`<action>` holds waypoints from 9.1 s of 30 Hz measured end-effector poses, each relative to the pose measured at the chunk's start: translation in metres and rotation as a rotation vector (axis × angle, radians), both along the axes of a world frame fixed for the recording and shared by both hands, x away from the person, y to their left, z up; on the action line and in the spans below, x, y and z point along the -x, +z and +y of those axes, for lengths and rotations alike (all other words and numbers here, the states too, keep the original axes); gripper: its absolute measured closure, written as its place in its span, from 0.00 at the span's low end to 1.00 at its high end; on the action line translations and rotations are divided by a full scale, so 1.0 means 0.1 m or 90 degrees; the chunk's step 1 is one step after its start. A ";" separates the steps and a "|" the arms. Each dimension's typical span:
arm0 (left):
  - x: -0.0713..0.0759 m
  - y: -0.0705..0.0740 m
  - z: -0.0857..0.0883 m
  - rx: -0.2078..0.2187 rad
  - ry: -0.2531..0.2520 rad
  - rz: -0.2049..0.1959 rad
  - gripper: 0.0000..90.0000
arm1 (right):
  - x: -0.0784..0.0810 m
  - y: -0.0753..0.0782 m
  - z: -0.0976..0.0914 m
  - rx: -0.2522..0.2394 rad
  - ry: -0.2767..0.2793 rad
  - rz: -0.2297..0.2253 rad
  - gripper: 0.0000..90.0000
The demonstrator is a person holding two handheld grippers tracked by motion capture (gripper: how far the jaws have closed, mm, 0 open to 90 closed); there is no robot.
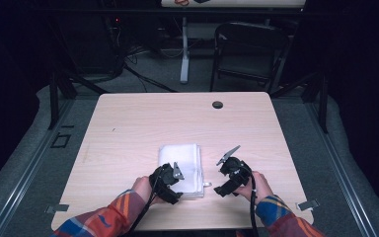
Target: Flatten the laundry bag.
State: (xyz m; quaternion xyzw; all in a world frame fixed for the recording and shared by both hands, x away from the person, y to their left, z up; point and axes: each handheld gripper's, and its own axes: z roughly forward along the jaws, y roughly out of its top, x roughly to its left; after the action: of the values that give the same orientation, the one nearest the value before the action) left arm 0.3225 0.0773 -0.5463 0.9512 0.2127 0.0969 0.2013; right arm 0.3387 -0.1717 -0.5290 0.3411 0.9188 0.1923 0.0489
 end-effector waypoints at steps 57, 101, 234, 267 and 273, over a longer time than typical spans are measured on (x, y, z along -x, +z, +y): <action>-0.07 0.04 0.05 0.037 0.001 -0.040 0.92 | 0.08 -0.02 0.38 -0.015 0.074 -0.024 0.93; -0.09 0.26 0.34 0.122 0.098 -0.064 0.90 | 0.01 -0.28 0.68 -0.028 0.119 -0.054 1.00; -0.23 0.04 0.26 0.022 0.004 0.046 0.55 | -0.13 0.06 0.13 -0.032 0.007 -0.004 0.25; -0.22 -0.07 0.22 0.017 -0.024 0.008 0.94 | -0.10 0.03 0.19 -0.040 0.019 0.007 0.49; -0.20 -0.02 0.22 0.036 -0.019 -0.010 0.96 | -0.03 0.08 0.23 -0.042 0.035 -0.021 0.77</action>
State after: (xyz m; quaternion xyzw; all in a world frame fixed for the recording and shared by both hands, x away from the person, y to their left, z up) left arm 0.3425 0.0998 -0.5482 0.9475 0.1994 0.0953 0.2311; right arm 0.3422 -0.1485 -0.5209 0.3143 0.9199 0.2295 0.0471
